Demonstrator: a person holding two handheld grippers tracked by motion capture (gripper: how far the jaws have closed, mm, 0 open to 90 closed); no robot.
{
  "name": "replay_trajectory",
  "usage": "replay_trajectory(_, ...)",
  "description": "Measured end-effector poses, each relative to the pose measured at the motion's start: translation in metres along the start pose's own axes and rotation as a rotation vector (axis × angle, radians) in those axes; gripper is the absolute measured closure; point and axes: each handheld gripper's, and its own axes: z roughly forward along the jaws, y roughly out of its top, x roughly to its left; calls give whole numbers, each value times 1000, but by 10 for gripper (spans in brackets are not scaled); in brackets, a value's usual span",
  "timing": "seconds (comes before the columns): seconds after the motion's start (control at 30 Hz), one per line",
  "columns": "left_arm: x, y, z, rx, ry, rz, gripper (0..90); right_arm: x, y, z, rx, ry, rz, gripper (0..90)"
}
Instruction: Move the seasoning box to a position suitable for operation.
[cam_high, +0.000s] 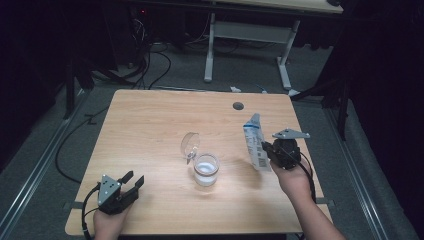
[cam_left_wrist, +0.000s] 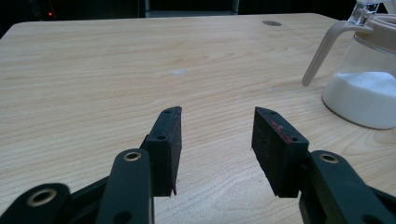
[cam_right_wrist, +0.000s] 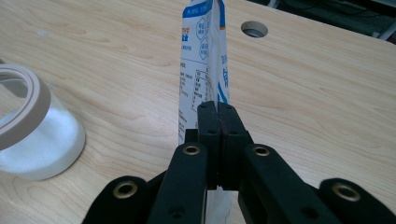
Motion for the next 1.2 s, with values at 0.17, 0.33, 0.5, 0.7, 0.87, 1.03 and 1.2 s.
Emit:
replay_trajectory(0.17, 2, 0, -1, -1, 6, -7, 532, 2, -12, 1, -43, -3, 7, 897)
replay_trajectory(0.33, 3, -1, -1, -2, 9, -12, 531, 3, -24, 1, -112, 8, 30, 898)
replay_trajectory(0.5, 2, 0, -1, -3, 2, -7, 528, 2, -37, 3, -177, 25, 65, 900)
replay_trajectory(0.7, 0, 1, -1, -5, -5, 10, 527, 0, -50, 3, -254, 17, 72, 900)
replay_trajectory(0.87, 2, 1, -2, 1, -6, 4, 526, -7, -61, 4, -313, 22, 106, 900)
replay_trajectory(1.03, 3, 3, -4, 9, -18, 15, 521, -14, -70, 6, -364, 23, 120, 900)
replay_trajectory(1.2, 1, 3, -2, 31, -25, 37, 516, -24, -80, 10, -413, 21, 144, 899)
